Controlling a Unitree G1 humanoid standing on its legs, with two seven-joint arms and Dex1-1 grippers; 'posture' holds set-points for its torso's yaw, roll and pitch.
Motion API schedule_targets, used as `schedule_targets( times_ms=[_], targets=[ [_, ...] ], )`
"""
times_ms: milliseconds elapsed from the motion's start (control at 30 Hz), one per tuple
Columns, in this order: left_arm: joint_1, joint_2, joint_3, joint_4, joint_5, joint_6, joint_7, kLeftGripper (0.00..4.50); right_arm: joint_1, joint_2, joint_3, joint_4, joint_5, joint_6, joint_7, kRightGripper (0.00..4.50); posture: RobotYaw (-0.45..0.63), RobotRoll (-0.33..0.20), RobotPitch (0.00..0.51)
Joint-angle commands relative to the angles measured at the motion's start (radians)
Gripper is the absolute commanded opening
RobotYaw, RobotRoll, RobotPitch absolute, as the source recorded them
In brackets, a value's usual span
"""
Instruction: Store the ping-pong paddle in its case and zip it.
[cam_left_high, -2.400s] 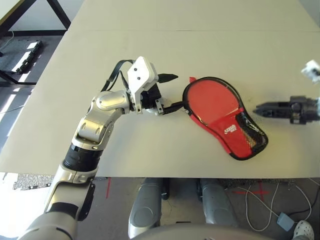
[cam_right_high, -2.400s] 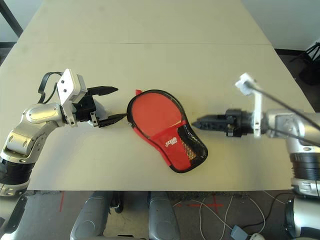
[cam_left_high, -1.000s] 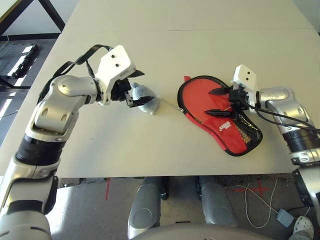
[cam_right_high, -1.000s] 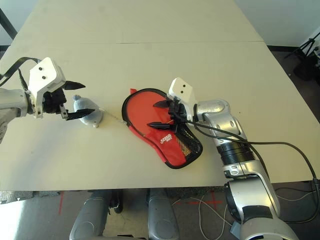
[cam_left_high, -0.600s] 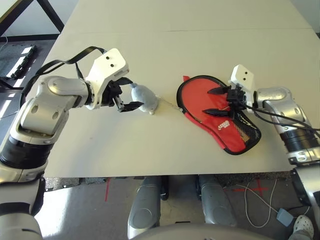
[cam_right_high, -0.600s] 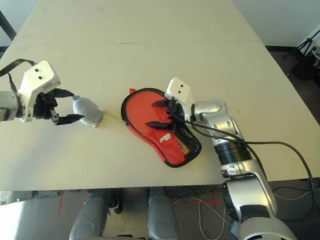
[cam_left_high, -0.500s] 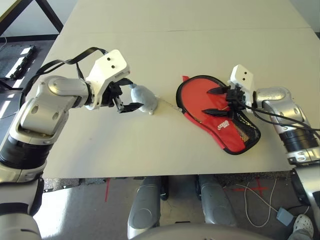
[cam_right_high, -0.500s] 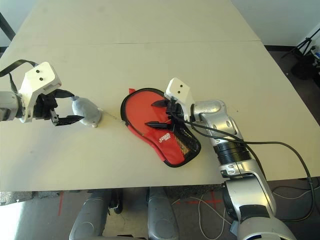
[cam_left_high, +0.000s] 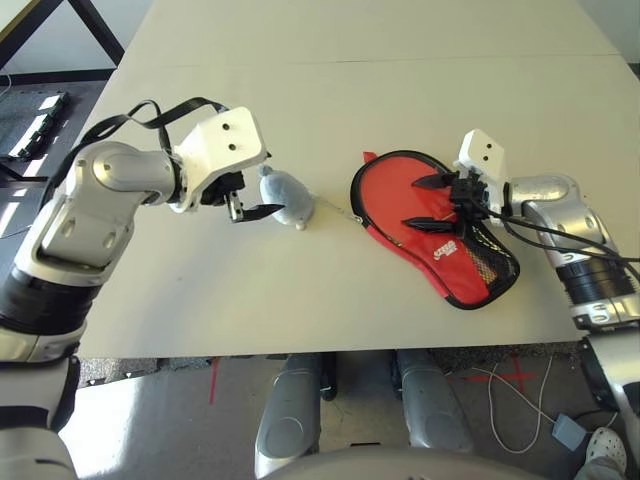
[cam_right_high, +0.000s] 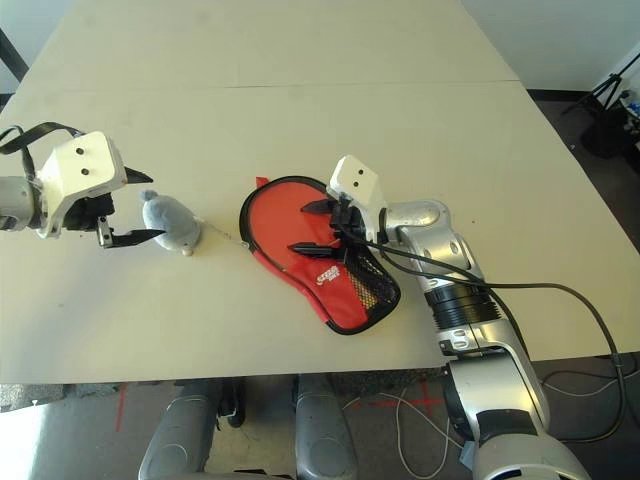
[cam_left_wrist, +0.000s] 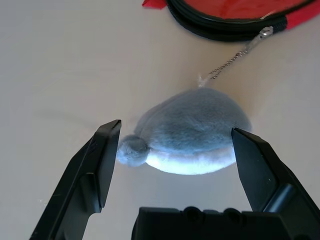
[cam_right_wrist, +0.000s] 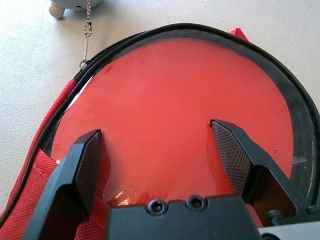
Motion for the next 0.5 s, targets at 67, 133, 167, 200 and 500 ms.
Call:
schedule_targets(
  times_ms=[67, 133, 167, 200, 500],
  targets=[
    [-0.021, -0.039, 0.041, -0.018, -0.041, 0.274, 0.087, 4.50, 0.037, 0.011, 0.033, 0.012, -0.025, 0.022, -0.003, 4.48, 0.07, 0.000, 0.293],
    [-0.025, -0.063, 0.067, -0.023, -0.064, 0.349, 0.119, 4.50, 0.038, 0.012, 0.033, 0.010, -0.024, 0.022, -0.005, 4.48, 0.07, 0.000, 0.297],
    [-0.034, -0.088, 0.094, -0.026, -0.084, 0.403, 0.140, 4.50, 0.037, 0.013, 0.034, 0.010, -0.024, 0.022, -0.006, 4.48, 0.07, 0.000, 0.297],
    [-0.043, -0.112, 0.121, -0.029, -0.106, 0.454, 0.158, 4.50, 0.037, 0.014, 0.034, 0.011, -0.024, 0.022, -0.007, 4.48, 0.07, 0.000, 0.298],
    [-0.100, -0.283, 0.359, -0.063, -0.266, 0.891, 0.269, 4.50, 0.035, 0.029, 0.034, 0.020, -0.029, 0.012, -0.016, 4.48, 0.07, 0.000, 0.303]
  ],
)
